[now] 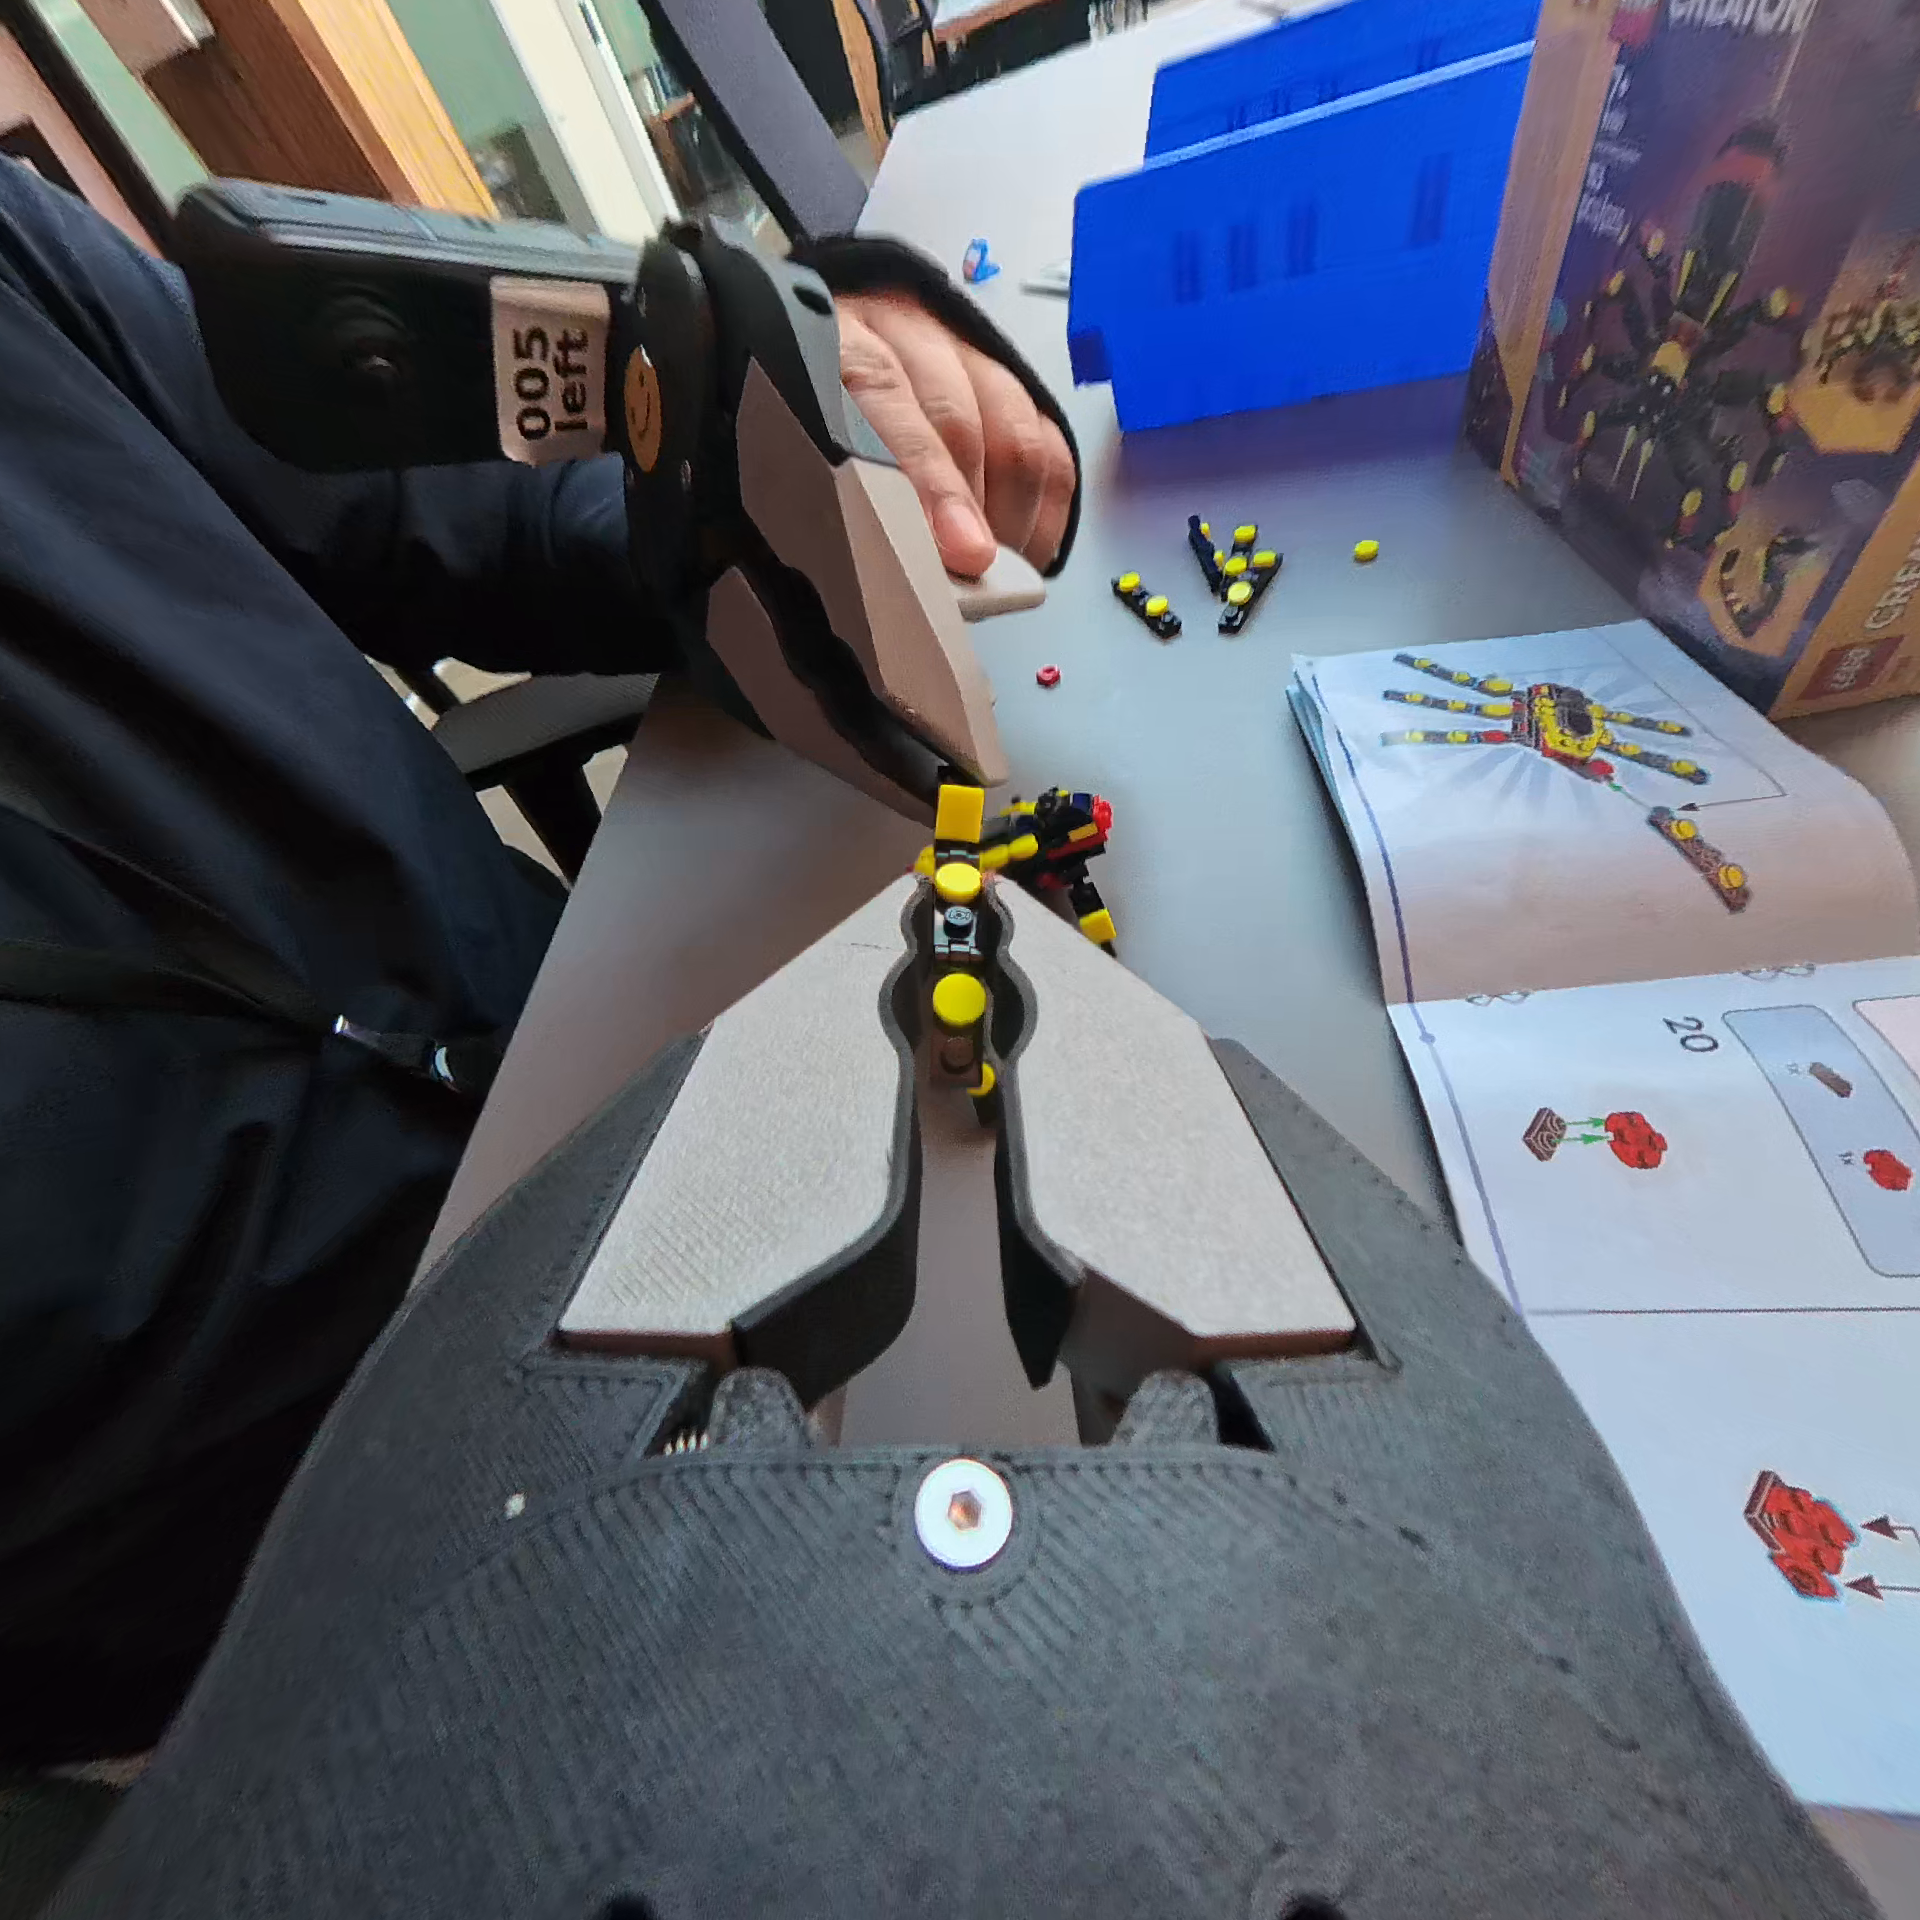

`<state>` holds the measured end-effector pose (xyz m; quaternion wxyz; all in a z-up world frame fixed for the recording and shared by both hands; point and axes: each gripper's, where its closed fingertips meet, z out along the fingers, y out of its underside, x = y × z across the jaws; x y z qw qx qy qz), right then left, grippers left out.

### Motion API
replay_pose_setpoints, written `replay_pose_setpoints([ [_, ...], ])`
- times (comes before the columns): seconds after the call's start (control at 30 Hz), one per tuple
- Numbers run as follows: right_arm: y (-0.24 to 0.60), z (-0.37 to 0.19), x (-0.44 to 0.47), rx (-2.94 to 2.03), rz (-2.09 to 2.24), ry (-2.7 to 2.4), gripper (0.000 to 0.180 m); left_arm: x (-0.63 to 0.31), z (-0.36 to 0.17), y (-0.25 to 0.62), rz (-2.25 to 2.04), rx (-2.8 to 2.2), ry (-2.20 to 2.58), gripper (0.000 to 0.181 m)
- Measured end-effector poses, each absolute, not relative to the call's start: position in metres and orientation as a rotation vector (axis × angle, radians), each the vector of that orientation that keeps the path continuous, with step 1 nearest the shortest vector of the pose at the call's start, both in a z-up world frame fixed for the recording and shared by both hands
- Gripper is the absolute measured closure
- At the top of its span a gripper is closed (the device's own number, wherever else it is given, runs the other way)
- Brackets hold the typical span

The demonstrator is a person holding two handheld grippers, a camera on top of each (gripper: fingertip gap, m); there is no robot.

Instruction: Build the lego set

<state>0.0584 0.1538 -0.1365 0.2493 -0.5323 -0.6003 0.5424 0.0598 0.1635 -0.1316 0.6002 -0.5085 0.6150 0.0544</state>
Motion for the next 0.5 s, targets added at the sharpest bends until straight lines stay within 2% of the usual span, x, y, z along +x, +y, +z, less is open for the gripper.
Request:
replay_pose_setpoints([
  [0.03, 0.155, -0.13, 0.057, -1.429, 1.509, -1.591, 0.175, 0.06, -0.126, 0.165, 0.12, -1.173, 1.387, 0.175],
  [0.2, 0.161, -0.091, 0.05, -1.292, 1.608, -1.315, 0.175, 0.057, -0.091, 0.171, 0.104, -1.112, 1.145, 0.175],
  [0.33, 0.164, -0.087, 0.05, -1.291, 1.489, -1.35, 0.175, 0.054, -0.085, 0.172, 0.125, -1.097, 1.141, 0.175],
  [0.43, 0.17, -0.087, 0.061, -1.319, 1.436, -1.391, 0.158, 0.051, -0.098, 0.173, 0.217, -1.08, 1.232, 0.175],
  [0.5, 0.172, -0.085, 0.068, -1.307, 1.416, -1.392, 0.159, 0.053, -0.103, 0.17, 0.236, -1.063, 1.278, 0.175],
])
